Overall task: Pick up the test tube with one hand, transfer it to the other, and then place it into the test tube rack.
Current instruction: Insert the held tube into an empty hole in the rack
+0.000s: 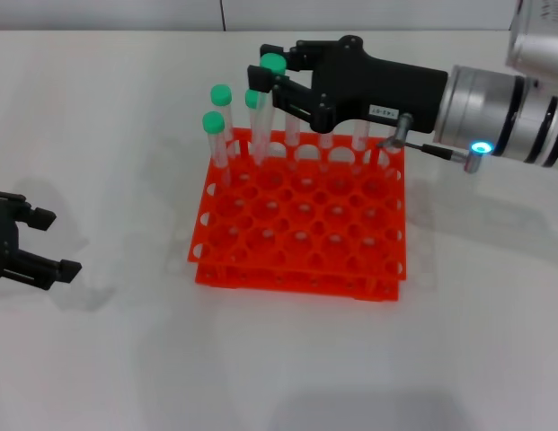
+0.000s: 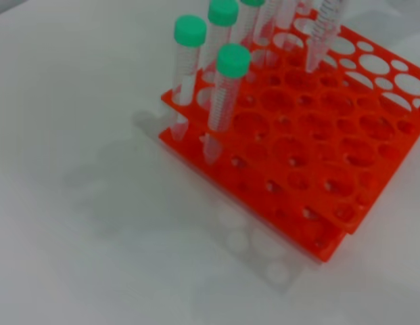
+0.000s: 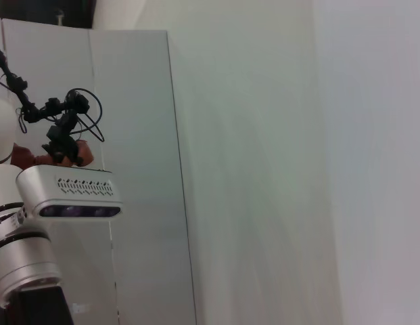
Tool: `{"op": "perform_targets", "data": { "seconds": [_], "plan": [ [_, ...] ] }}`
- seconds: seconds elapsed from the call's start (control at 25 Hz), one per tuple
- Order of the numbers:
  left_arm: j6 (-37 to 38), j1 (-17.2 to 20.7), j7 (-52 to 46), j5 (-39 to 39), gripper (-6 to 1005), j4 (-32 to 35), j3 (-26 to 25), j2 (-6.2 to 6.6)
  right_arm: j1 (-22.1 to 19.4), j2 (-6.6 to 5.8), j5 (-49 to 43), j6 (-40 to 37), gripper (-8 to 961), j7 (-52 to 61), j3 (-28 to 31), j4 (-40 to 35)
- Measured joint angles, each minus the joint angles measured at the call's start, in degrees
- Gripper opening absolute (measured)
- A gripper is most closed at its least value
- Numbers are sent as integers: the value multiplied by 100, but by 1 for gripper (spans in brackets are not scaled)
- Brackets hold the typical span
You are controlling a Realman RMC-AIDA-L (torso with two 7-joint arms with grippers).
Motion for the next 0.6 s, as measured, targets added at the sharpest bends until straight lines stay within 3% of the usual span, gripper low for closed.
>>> {"op": "perform_targets", "data": {
  "seconds": [0.24, 0.6],
  "plan": [
    [43, 56, 130, 28, 883, 10, -4, -6, 141, 0, 413, 359, 253, -252, -460, -6],
    [116, 90, 211, 40, 883, 14, -7, -20, 282, 0, 434, 799, 253, -272, -666, -88]
  ]
}}
